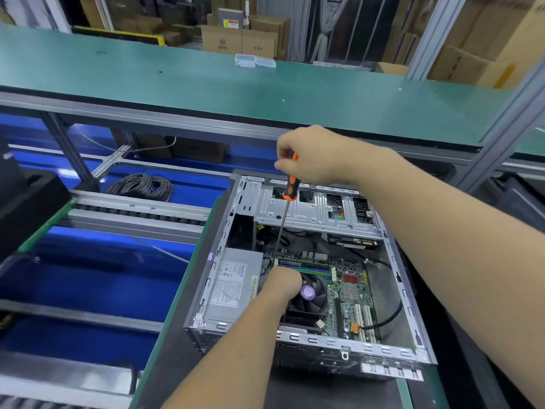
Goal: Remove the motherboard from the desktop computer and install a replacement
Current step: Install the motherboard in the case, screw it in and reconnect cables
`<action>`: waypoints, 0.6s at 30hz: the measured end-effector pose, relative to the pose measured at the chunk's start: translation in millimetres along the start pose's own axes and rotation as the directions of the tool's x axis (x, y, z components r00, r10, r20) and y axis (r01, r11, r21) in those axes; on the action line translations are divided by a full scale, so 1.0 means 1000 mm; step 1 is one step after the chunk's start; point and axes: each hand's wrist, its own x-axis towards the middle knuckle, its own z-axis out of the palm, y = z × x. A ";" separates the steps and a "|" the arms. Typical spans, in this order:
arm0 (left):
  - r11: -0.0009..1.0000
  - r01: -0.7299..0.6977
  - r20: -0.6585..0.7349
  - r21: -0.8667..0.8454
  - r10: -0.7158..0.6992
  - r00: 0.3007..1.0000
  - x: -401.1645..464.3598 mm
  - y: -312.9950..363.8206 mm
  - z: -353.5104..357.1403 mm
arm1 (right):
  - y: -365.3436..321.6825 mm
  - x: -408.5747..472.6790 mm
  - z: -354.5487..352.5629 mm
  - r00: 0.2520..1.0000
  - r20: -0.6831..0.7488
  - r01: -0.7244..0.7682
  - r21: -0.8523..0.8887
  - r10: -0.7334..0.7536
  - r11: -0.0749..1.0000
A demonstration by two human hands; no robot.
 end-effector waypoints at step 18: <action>0.359 -0.155 0.053 0.920 0.278 0.959 -0.012 0.013 0.016 | 0.002 0.003 0.004 0.998 -0.053 -0.014 0.104 0.019 0.994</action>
